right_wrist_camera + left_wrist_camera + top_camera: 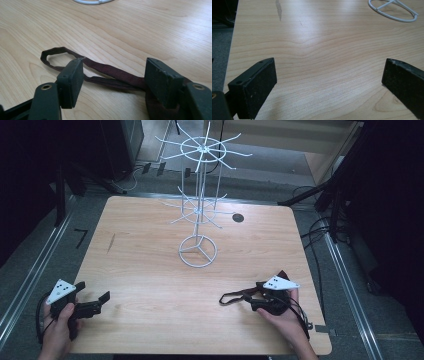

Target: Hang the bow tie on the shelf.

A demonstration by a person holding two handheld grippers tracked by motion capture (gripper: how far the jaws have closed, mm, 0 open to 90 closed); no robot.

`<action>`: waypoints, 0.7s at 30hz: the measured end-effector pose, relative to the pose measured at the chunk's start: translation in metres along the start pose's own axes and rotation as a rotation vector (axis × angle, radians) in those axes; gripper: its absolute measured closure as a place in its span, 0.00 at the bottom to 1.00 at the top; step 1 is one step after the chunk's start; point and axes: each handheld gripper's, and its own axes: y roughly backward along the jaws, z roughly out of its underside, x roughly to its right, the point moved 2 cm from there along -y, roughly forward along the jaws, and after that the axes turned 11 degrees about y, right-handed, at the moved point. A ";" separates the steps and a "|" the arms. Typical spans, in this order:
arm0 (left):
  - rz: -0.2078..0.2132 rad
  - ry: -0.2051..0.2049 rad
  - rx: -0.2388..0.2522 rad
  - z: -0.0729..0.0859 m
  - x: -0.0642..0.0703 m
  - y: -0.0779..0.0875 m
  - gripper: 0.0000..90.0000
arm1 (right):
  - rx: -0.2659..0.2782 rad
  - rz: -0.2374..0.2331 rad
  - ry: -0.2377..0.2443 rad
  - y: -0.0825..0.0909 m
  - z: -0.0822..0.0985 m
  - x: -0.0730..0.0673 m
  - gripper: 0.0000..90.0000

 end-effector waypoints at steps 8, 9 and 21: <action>0.001 0.000 -0.001 0.000 0.000 0.000 0.00 | -0.023 -0.022 0.025 -0.009 0.001 -0.002 0.30; 0.002 0.000 -0.003 0.000 0.000 0.000 0.00 | -0.036 -0.026 0.036 -0.012 0.002 -0.003 0.29; 0.007 0.002 -0.003 0.000 0.000 0.000 0.00 | -0.088 0.015 0.069 -0.016 0.009 -0.001 0.51</action>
